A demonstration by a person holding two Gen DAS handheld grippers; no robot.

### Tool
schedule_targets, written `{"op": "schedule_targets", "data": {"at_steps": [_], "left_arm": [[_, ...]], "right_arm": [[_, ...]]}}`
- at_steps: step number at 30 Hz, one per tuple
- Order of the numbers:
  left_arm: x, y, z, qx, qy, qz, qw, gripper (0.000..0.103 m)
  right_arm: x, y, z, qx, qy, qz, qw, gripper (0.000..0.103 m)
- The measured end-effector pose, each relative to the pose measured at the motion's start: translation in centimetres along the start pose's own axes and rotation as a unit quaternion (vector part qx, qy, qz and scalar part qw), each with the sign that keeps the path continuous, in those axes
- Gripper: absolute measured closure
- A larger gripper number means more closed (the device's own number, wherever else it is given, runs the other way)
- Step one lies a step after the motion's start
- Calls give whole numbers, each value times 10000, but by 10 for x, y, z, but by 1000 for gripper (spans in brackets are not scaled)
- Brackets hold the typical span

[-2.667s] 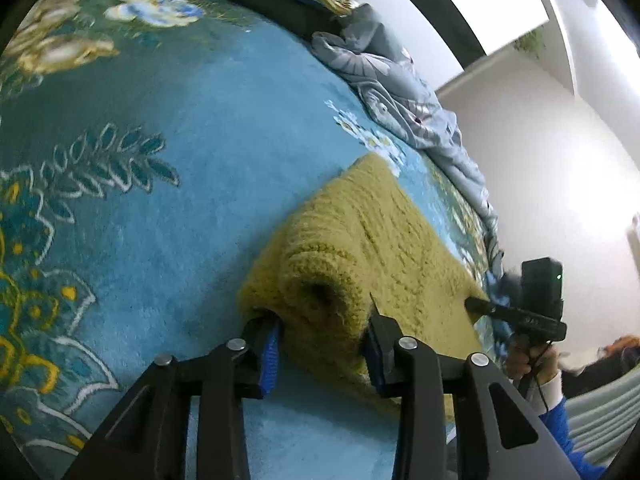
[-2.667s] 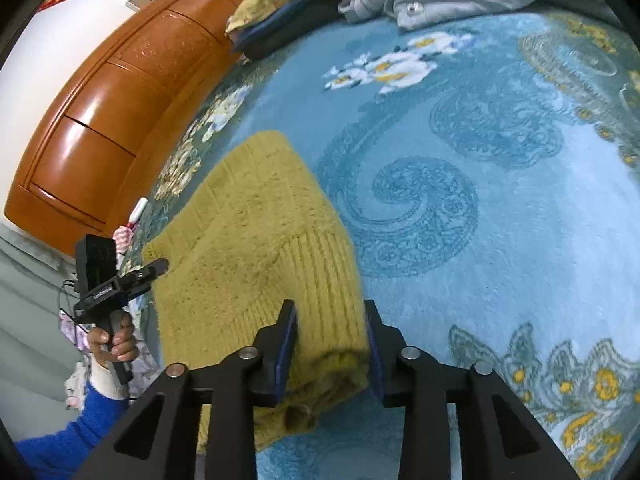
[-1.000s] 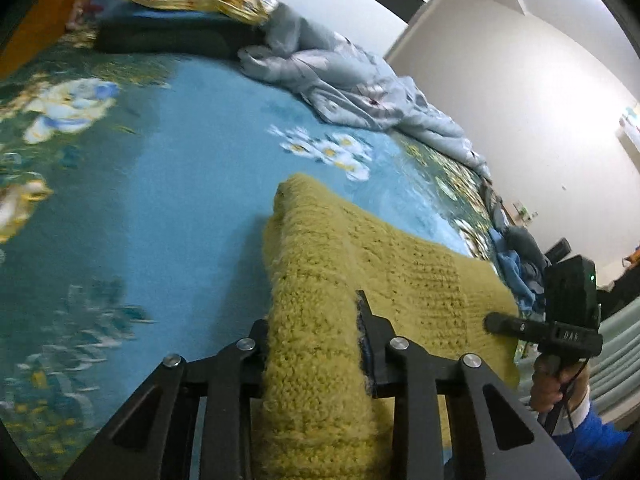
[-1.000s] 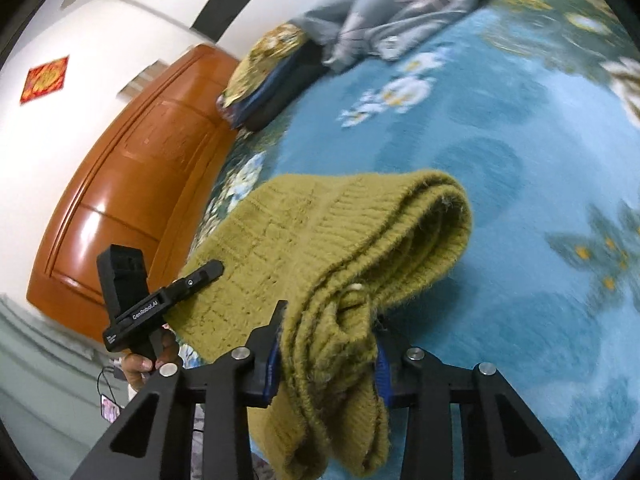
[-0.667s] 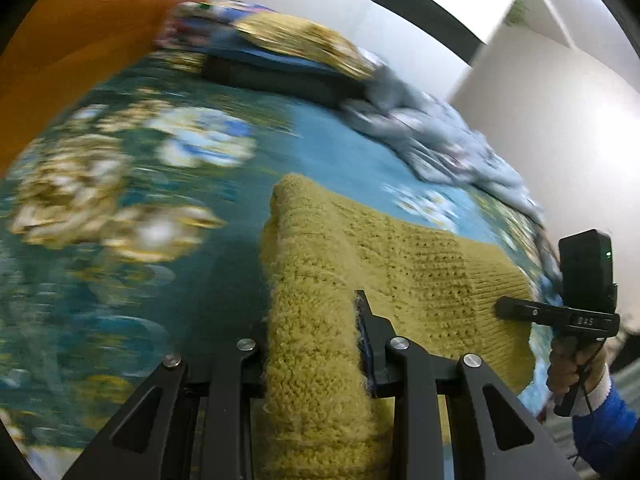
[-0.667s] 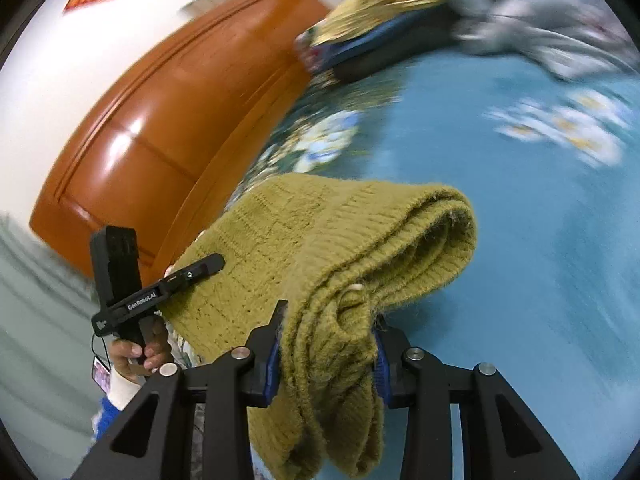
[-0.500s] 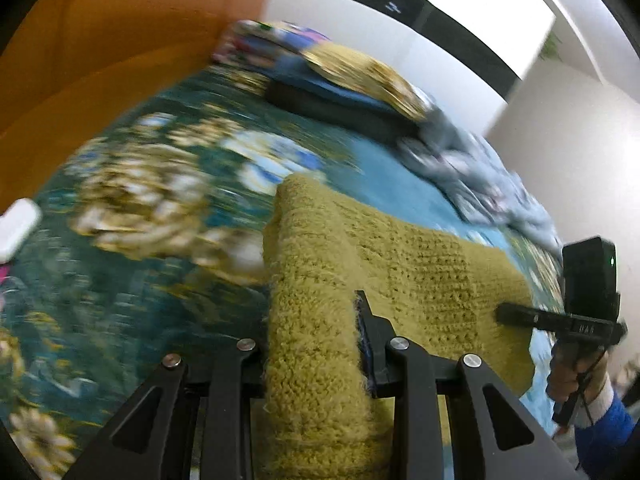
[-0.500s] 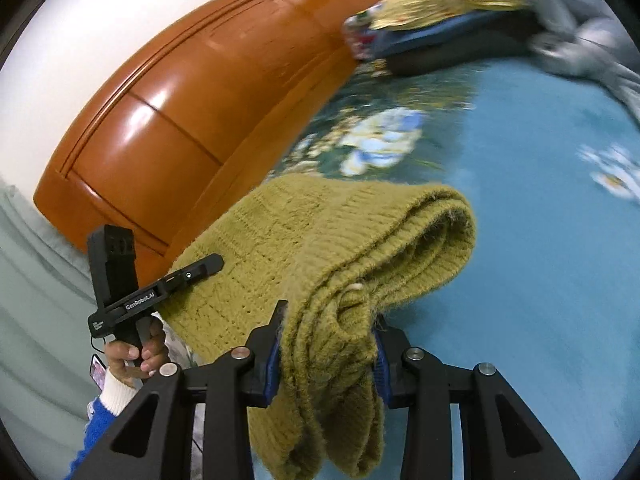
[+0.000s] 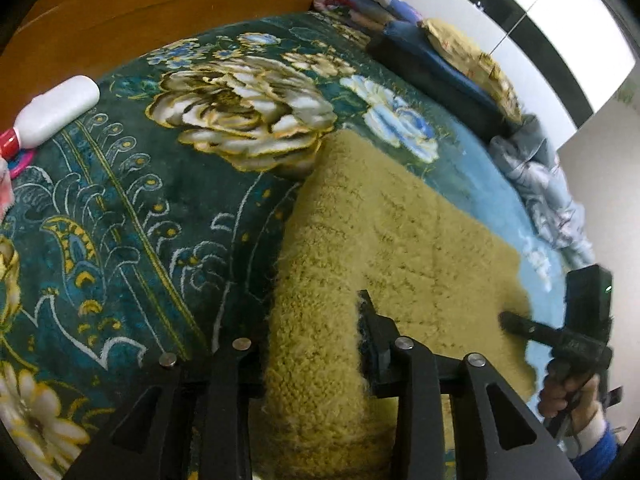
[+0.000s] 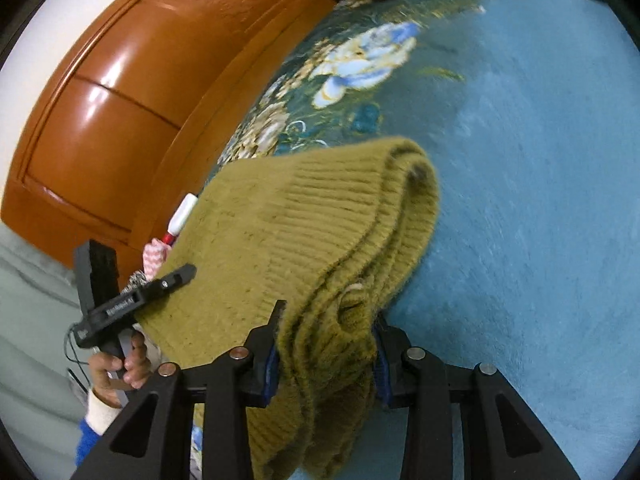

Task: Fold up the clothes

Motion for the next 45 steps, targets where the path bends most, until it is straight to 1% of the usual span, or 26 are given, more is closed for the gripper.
{"op": "schedule_targets", "data": {"at_steps": [2,3,6,8,10,12,14,15,17,20,23,25,28,31,34,37,38,41,43,45], "left_arm": [[0,2,-1,-64,24,-52,10000,64],[0,3,-1,-96,36,-78,9999,64],[0,18,-6,-218,43,-220,9995,64],[-2,36,-9,-345,2,-460,9983,64],[-3,55,-12,-480,-62,-732,9961,64],[-1,79,-21,-643,-214,-1127,9913,63],[5,93,-32,-655,-412,-1334,9880,49],[10,96,-38,-641,-537,-1357,9872,48],[21,86,-47,-708,-760,-1242,9868,48],[35,63,-52,-1001,-957,-1074,9845,48],[48,50,-50,-1312,-1036,-1085,9799,48],[50,50,-46,-1289,-1019,-1140,9798,48],[54,48,-38,-1302,-960,-1135,9803,47],[59,42,-34,-1397,-1063,-1096,9783,47],[63,34,-32,-1473,-1146,-1073,9766,43],[65,28,-30,-1503,-1172,-1099,9755,41],[65,27,-30,-1506,-1160,-1107,9755,41],[66,26,-29,-1508,-1145,-1136,9753,41],[67,27,-29,-1489,-1140,-1167,9753,41],[67,29,-29,-1460,-1103,-1209,9757,41]], "right_arm": [[2,1,5,87,43,-19,10000,61],[1,3,9,167,103,-22,9998,57],[-1,17,24,399,364,-43,9985,54],[0,35,32,562,521,-149,9969,54],[-1,53,37,732,696,-352,9943,53],[-2,74,44,964,860,-581,9899,51],[-2,93,54,1234,1093,-779,9832,49],[-1,96,61,1305,1205,-810,9808,48],[2,96,76,1324,1451,-777,9774,48],[15,80,99,1337,1814,-550,9727,48],[28,63,115,1310,2177,-394,9664,48],[35,56,119,1266,2303,-375,9641,48],[41,45,116,1218,2240,-331,9664,48],[46,34,106,1238,2104,-179,9696,48],[50,24,95,1229,1920,-65,9737,48],[51,22,87,1094,1668,-71,9799,44],[51,21,84,1069,1580,-57,9816,42],[53,16,74,913,1240,-2,9881,39],[54,17,71,846,1131,-49,9900,39],[53,21,77,936,1222,-51,9881,39]]}}
Point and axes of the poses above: each gripper's, at about its wrist camera, not at the fingertips, and y roughly against the way its jaws point, z to its left, x to its underside, the point moved 3 cm from there along -y, roughly the way its jaws point, and after that the axes turned 9 degrees about y, right-handed, at the moved point
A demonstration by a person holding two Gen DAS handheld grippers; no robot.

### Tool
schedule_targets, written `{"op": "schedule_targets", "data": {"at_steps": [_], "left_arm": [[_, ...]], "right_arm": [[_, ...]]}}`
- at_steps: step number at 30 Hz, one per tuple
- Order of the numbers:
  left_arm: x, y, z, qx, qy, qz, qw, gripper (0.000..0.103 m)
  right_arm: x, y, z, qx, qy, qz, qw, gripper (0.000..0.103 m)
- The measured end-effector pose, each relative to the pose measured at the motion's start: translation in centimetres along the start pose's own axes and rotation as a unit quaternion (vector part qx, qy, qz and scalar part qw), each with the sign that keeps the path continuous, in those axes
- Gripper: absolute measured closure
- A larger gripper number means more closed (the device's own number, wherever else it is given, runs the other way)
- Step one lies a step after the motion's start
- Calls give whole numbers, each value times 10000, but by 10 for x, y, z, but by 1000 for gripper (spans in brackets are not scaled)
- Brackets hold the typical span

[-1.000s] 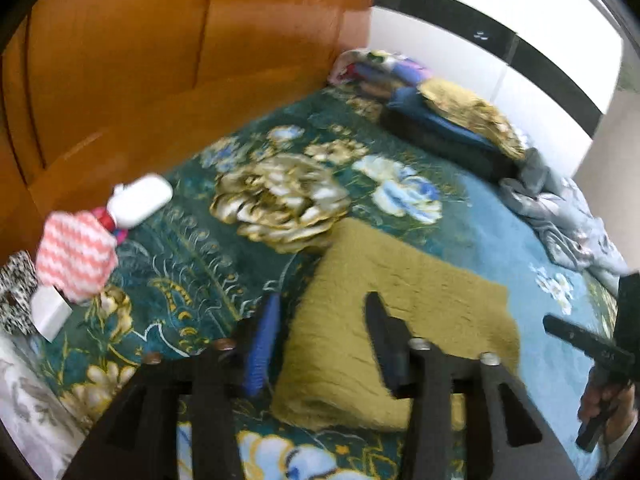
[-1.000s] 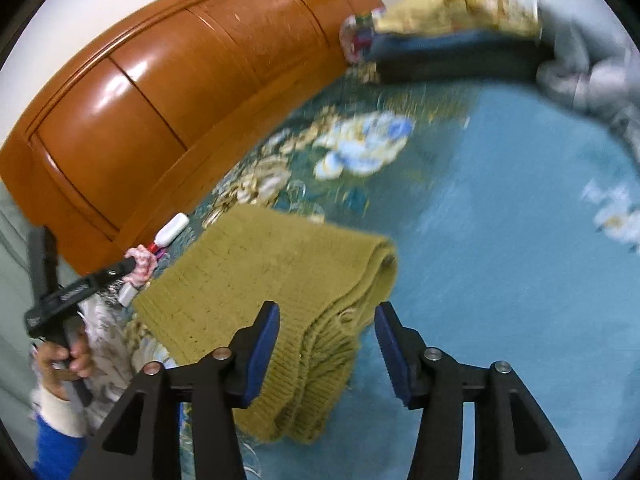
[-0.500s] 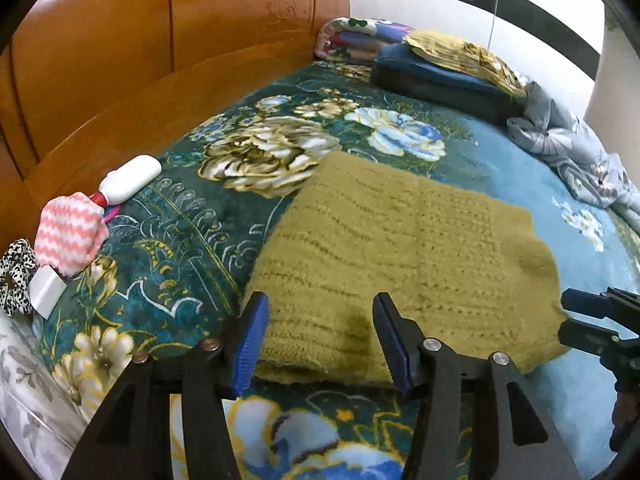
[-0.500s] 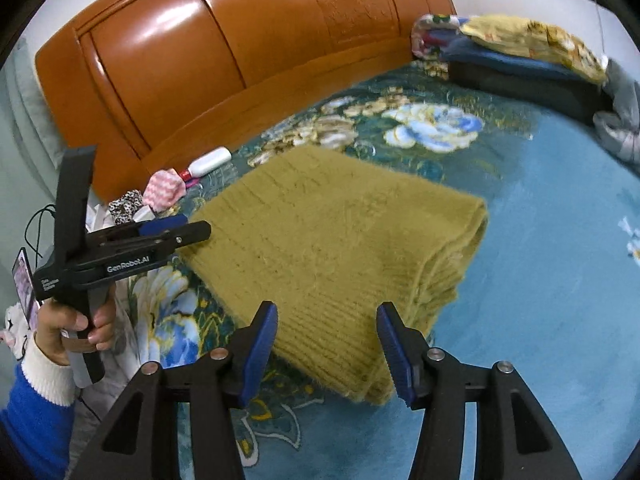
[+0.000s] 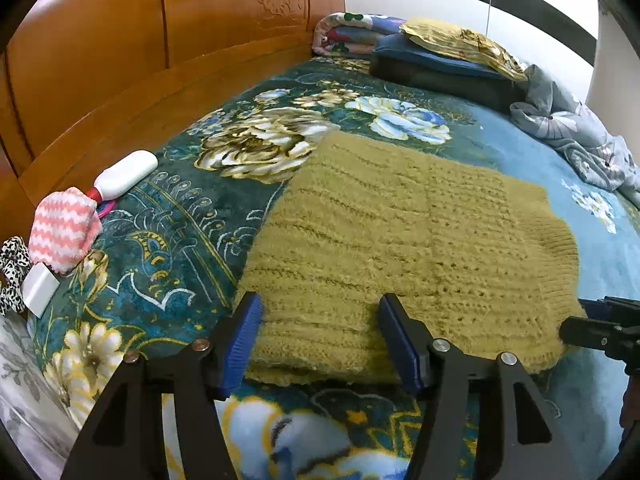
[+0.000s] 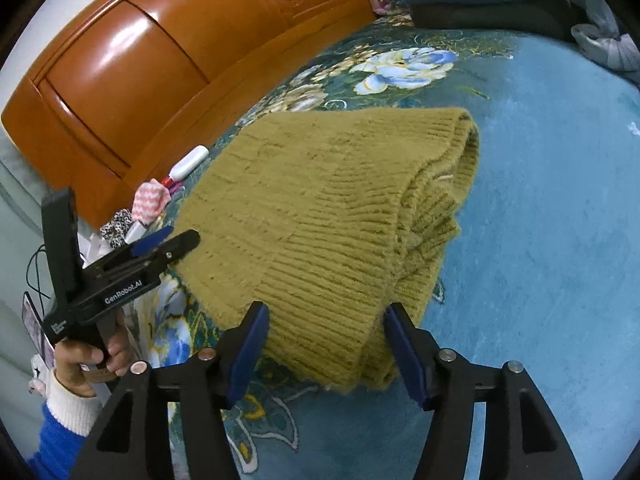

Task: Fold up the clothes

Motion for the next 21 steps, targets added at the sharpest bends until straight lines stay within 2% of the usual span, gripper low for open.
{"op": "schedule_targets", "data": {"at_steps": [9,12,15,16,18,19,21], "left_arm": [[1,18,-7,-209,124,-296,9993,40],[4,27,-10,-234,135,-429,9987,35],[9,40,-14,-120,204,-544,9982,32],[12,44,-16,-59,246,-573,9980,31],[18,54,-19,61,334,-632,9974,20],[21,58,-21,109,349,-694,9969,14],[29,68,-25,208,381,-812,9958,13]], "right_arm": [[0,31,30,419,729,-214,9962,39],[8,36,38,511,844,-235,9948,39],[17,40,46,678,934,-230,9931,33],[20,42,47,716,960,-233,9925,31],[25,45,49,762,953,-237,9922,28],[29,47,51,775,923,-250,9924,23],[35,49,52,777,868,-264,9928,19]]}}
Point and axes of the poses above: each gripper's, at about its wrist camera, not at the fingertips, and y roughly against the way its jaws point, z to its left, x to its underside, the point moved 3 cm from there along -y, roughly the way its jaws point, and after that the axes turned 9 degrees about y, right-handed, at the moved point
